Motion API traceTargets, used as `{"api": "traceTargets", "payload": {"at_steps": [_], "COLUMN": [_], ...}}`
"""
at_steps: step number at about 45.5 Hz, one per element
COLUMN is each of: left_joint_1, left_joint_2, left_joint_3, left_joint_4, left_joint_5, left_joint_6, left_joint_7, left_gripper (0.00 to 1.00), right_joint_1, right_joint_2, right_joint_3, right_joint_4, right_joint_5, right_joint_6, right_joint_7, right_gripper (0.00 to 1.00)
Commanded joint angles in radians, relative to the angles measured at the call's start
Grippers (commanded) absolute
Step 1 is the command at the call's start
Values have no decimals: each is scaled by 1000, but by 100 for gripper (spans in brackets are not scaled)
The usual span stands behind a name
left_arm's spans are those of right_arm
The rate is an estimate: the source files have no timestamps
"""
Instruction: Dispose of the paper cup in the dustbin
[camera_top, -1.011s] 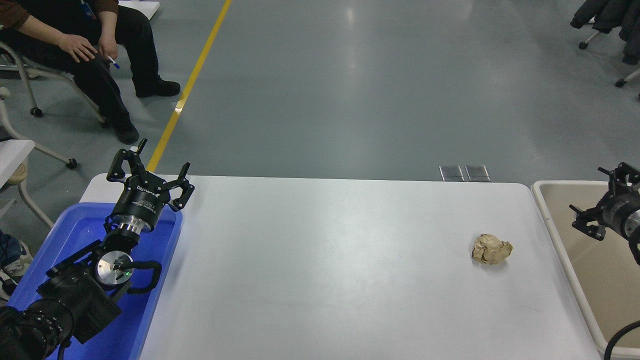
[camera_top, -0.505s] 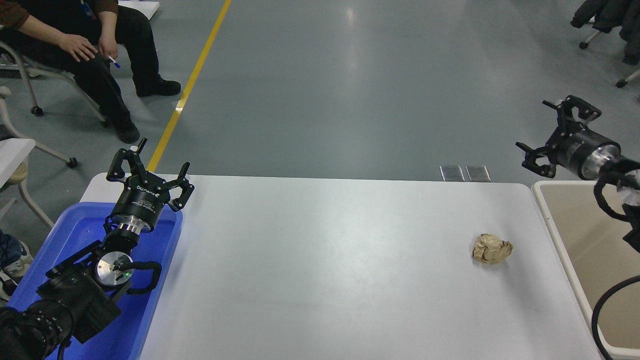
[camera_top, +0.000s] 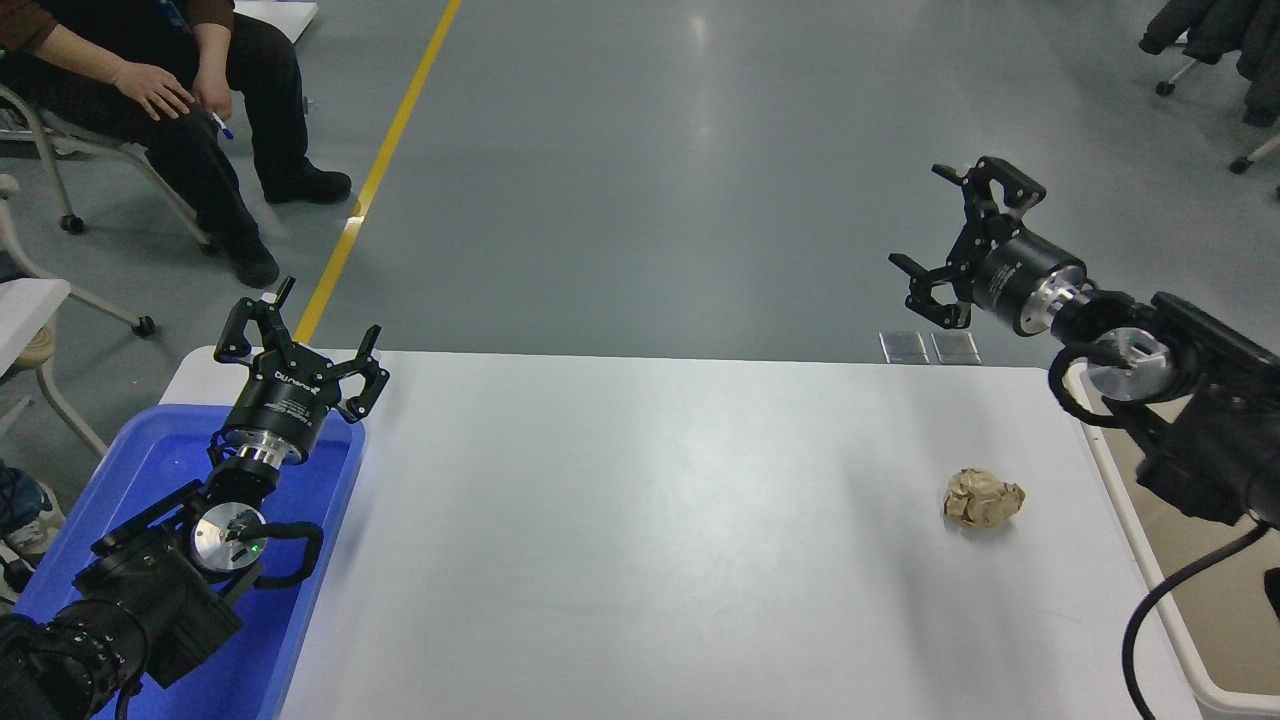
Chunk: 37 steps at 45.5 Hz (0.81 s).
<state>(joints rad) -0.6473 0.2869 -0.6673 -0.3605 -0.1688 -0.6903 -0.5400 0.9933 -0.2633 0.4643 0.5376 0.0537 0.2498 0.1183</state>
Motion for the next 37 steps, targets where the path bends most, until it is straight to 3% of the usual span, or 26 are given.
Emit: {"api": "traceTargets", "payload": {"at_steps": [1,15,37], "left_joint_1": [0,0,0], "left_joint_2": [0,0,0], "left_joint_3": [0,0,0], "left_joint_4": [0,0,0], "left_joint_5": [0,0,0], "left_joint_6": [0,0,0], "left_joint_7": [0,0,0], "left_gripper": [100,100,100], "right_joint_1": [-58,-150,-206], "right_joint_2": [144,220,230], "right_joint_3": [121,185,185], "right_joint_4": [10,-2,-1], "right_joint_5": [3,6,8], "right_joint_6": [-72,-69,-60], "right_joint_7": [12,127,132], "right_gripper": [100,100,100]}}
